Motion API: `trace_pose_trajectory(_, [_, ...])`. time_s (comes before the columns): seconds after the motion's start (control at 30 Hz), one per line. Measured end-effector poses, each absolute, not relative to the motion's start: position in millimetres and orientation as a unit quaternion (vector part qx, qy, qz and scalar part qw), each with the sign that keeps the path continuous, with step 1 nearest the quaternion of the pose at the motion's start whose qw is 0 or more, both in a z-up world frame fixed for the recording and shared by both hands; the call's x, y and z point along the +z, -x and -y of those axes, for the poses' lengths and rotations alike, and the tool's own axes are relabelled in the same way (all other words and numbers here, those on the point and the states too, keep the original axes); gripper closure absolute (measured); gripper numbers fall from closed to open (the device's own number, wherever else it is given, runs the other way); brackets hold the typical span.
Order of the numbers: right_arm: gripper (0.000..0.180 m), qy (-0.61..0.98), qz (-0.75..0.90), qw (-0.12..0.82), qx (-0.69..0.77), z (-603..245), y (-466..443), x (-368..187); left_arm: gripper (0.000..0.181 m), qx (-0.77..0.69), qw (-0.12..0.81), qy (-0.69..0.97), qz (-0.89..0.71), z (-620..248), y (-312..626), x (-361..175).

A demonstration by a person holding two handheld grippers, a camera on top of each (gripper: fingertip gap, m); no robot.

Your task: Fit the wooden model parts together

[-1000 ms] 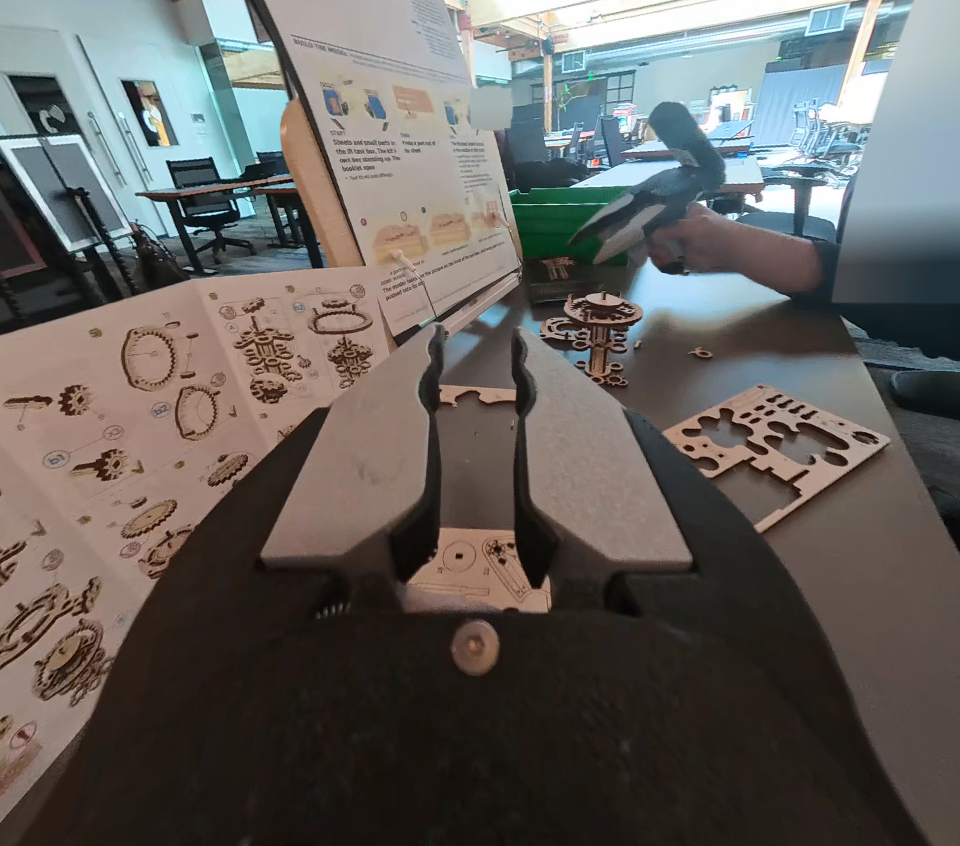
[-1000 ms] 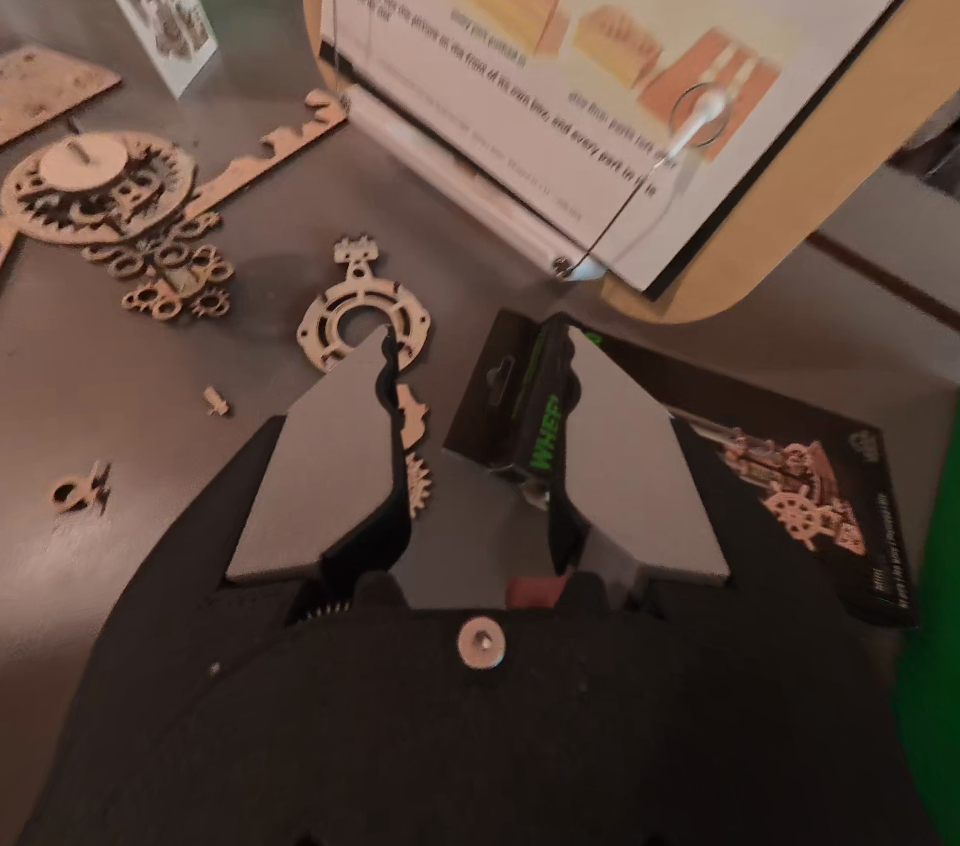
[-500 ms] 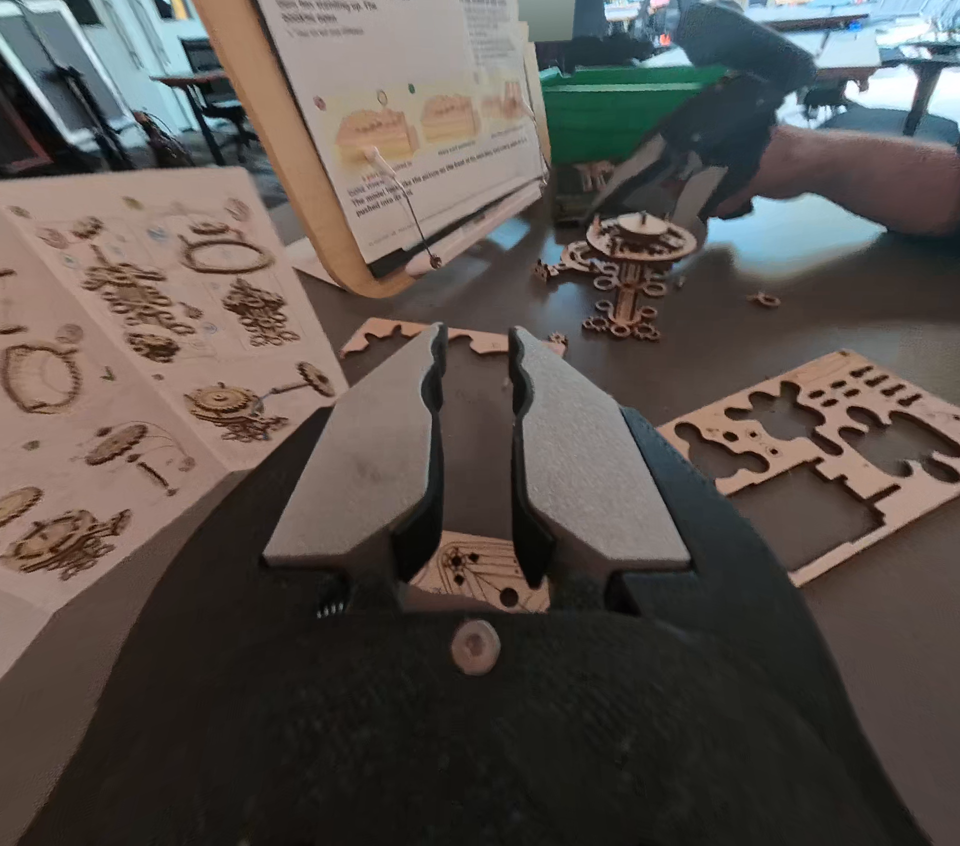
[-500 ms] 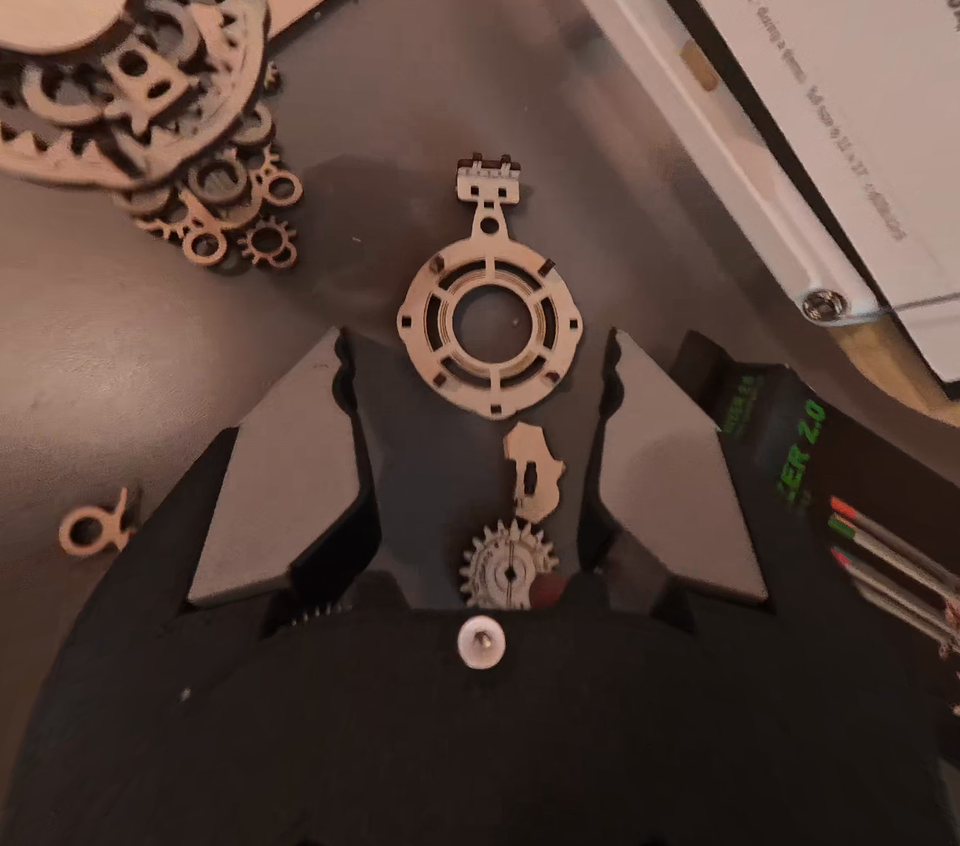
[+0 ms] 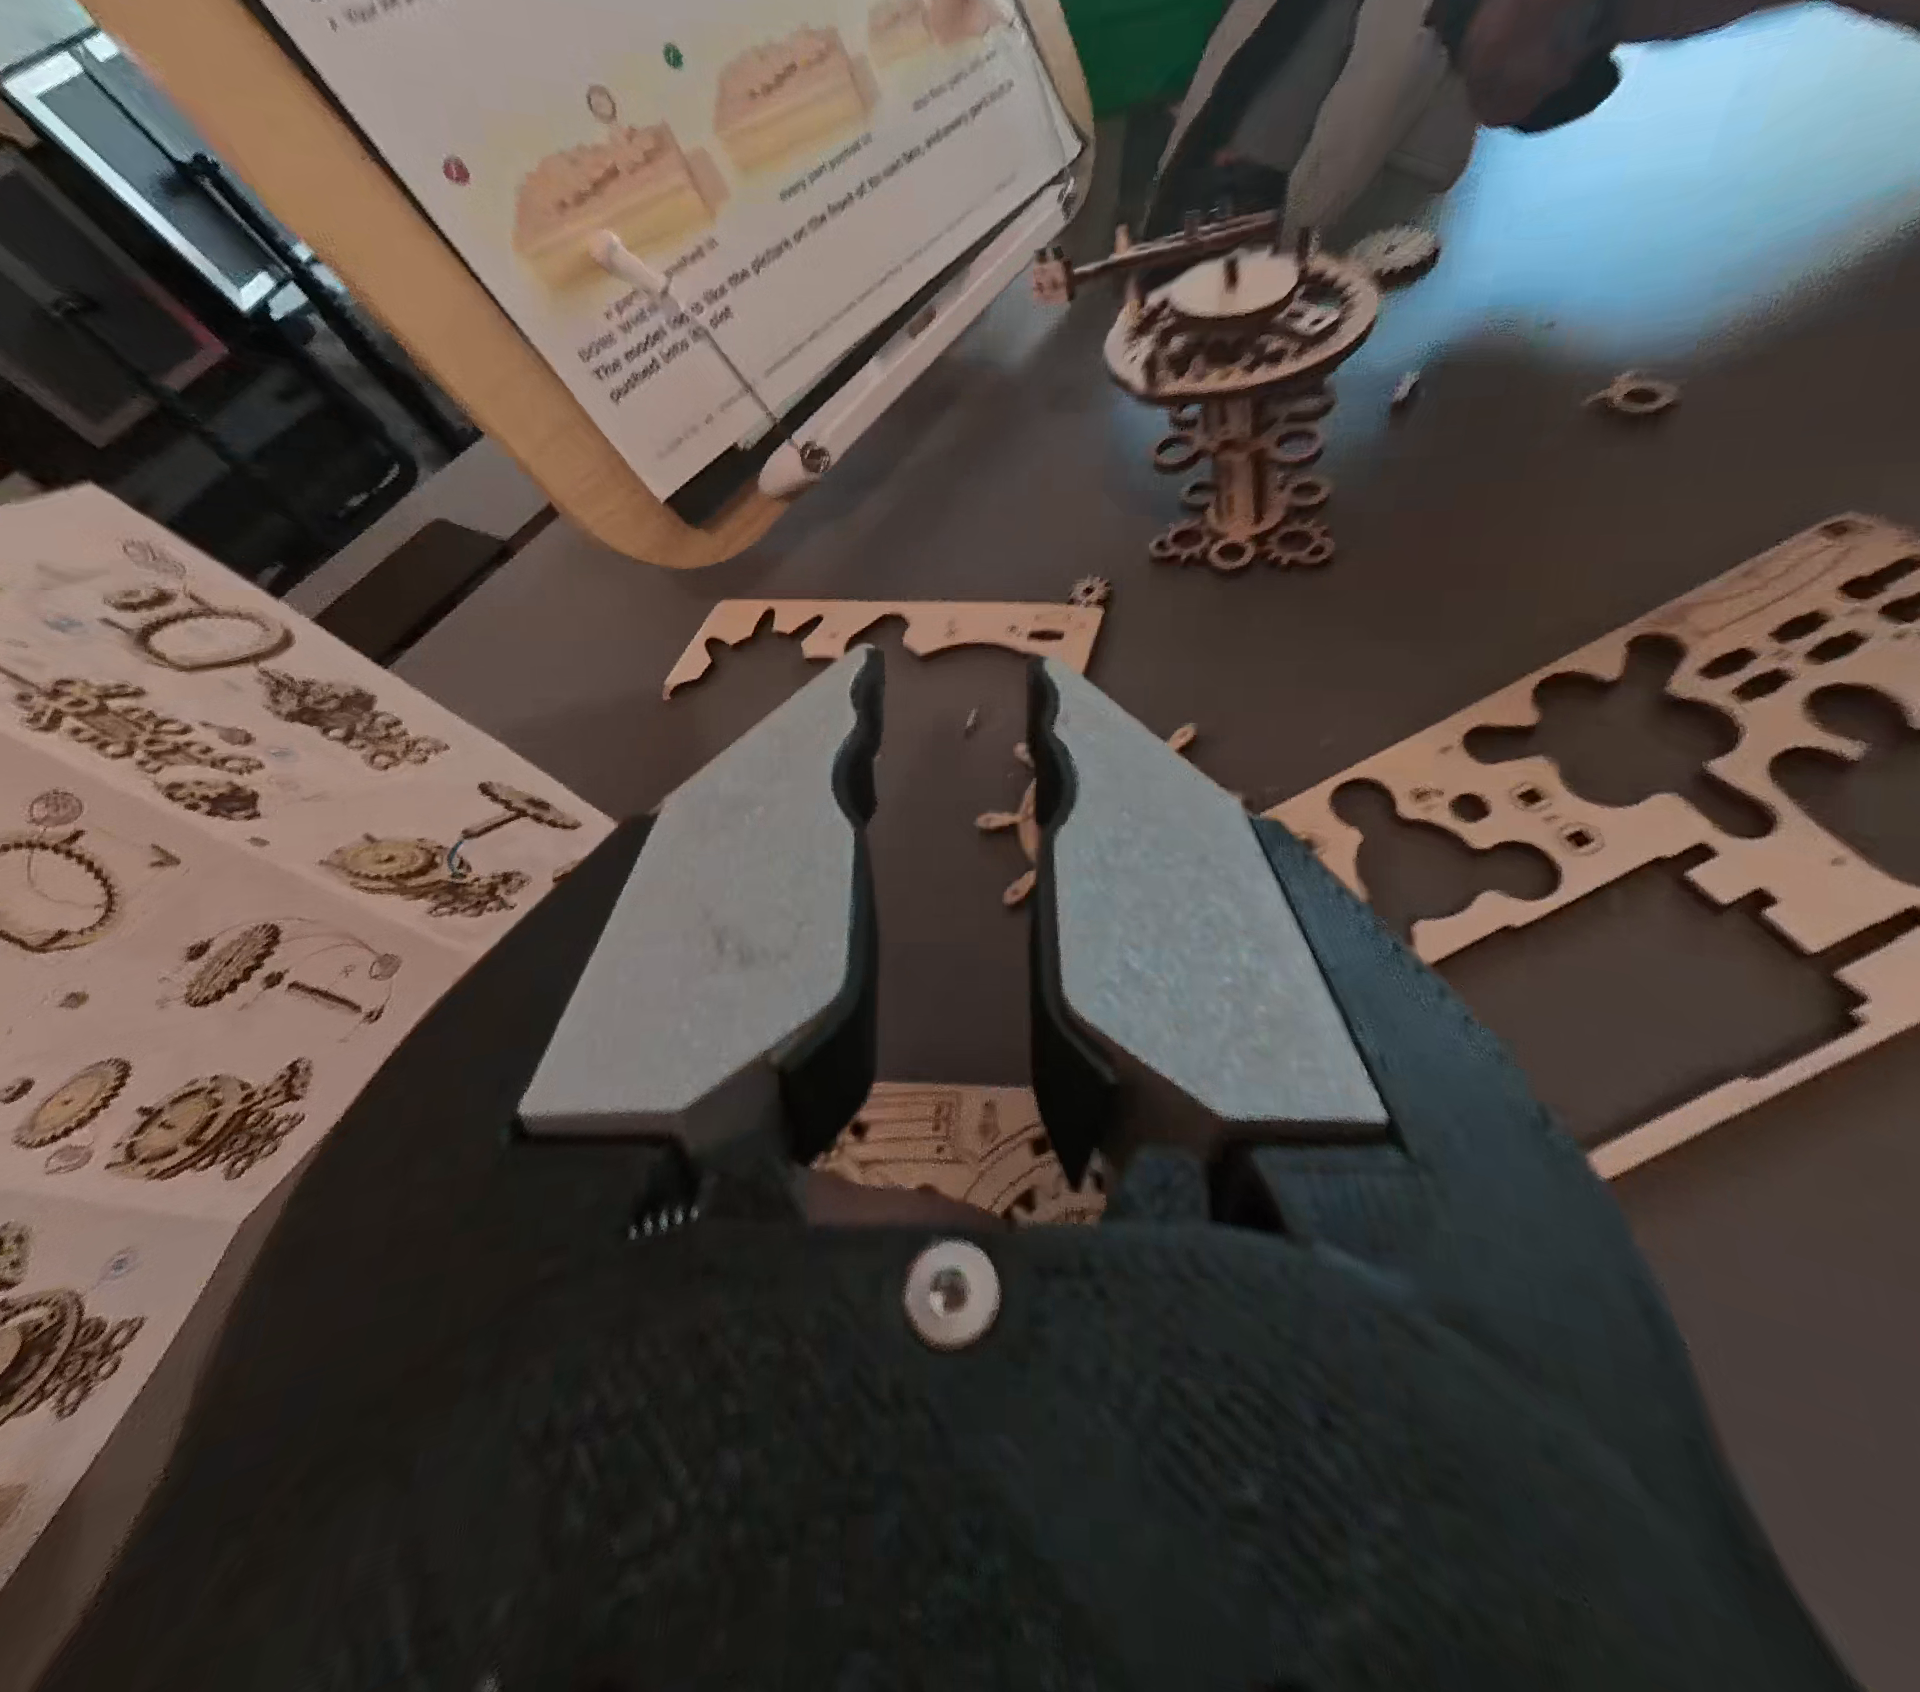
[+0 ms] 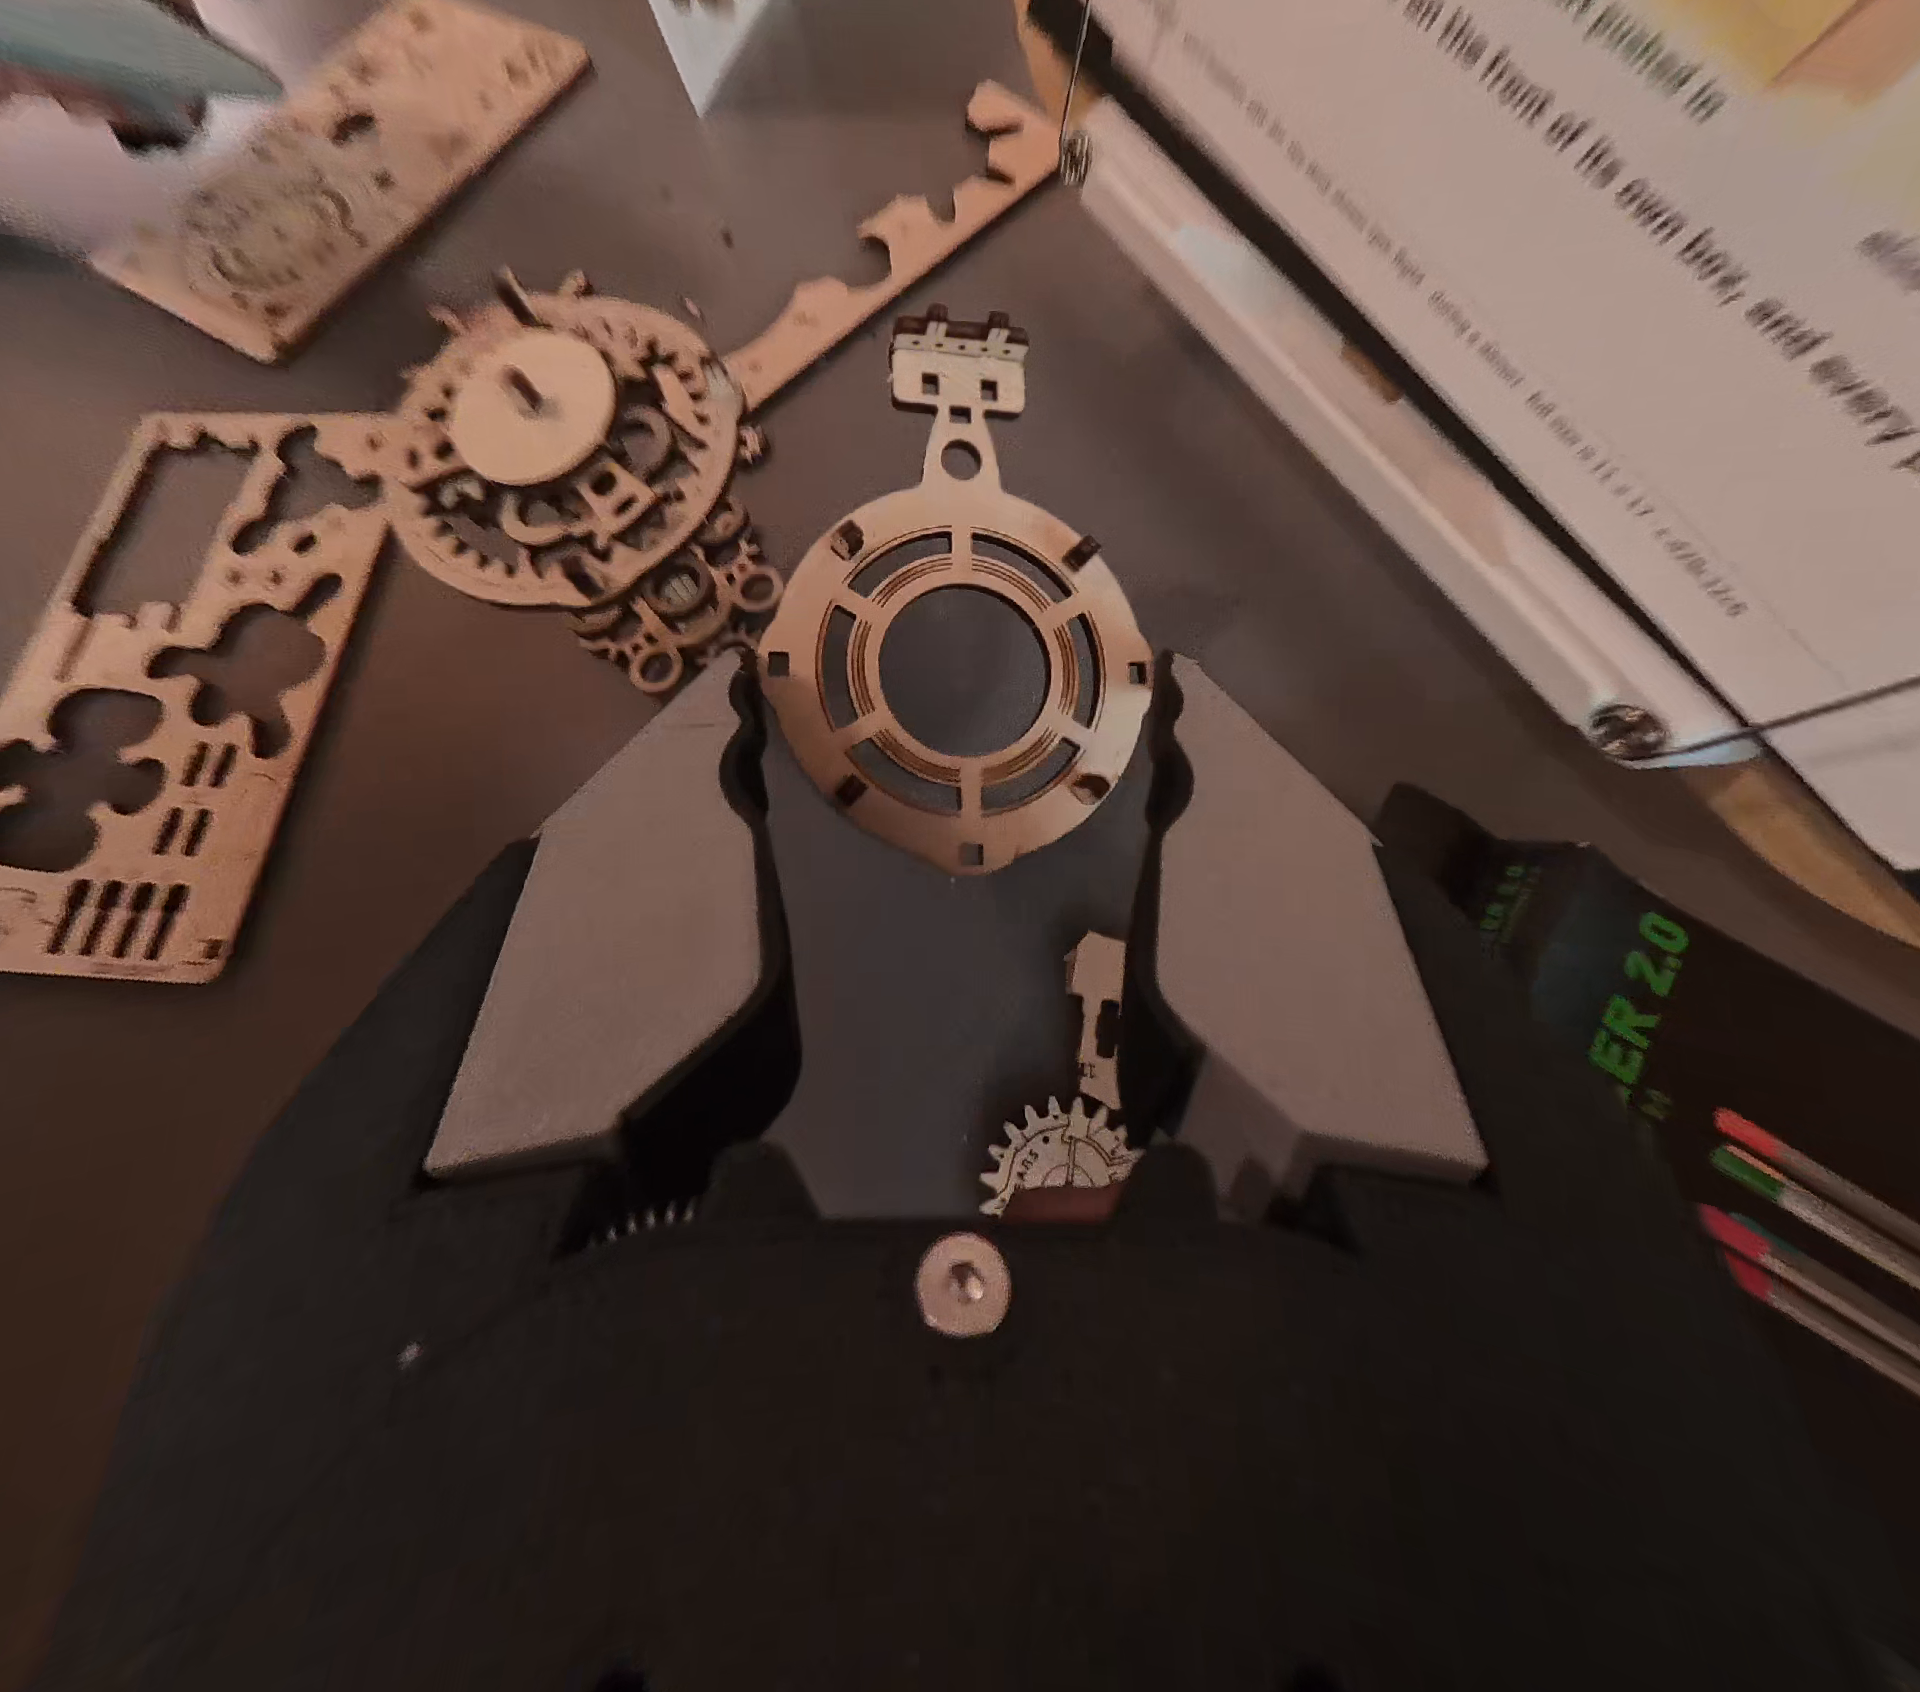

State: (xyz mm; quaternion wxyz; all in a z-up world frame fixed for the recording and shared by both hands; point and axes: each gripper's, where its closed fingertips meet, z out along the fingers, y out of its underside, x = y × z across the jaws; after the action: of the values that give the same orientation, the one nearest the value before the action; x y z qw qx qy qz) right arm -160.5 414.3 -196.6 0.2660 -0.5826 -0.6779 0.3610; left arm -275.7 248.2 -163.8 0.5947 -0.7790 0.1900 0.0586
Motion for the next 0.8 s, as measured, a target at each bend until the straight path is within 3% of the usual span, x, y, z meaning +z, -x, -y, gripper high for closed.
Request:
trace_pose_trajectory(0.27, [0.108,0.416,0.642,0.271,0.584,-334,116,-82,0.154,-0.062,0.666,0.702,-0.244,-231,177,-119])
trace_pose_trajectory(0.4, [0.108,0.302,0.683,0.190,0.637,-247,85,-66,0.124,-0.045,0.665,0.681,-0.302,-230,127,-112])
trace_pose_trajectory(0.5, [0.108,0.261,0.695,0.110,0.661,-200,76,-75,0.115,-0.084,0.668,0.662,-0.330,-235,93,-108])
trace_pose_trajectory(0.67, [0.108,0.244,0.705,0.056,0.664,-173,69,-95,0.121,-0.194,0.693,0.610,-0.331,-224,74,-96])
trace_pose_trajectory(0.8, [0.108,0.247,0.709,0.049,0.659,-176,72,-102,0.147,-0.226,0.695,0.571,-0.374,-205,64,-95])
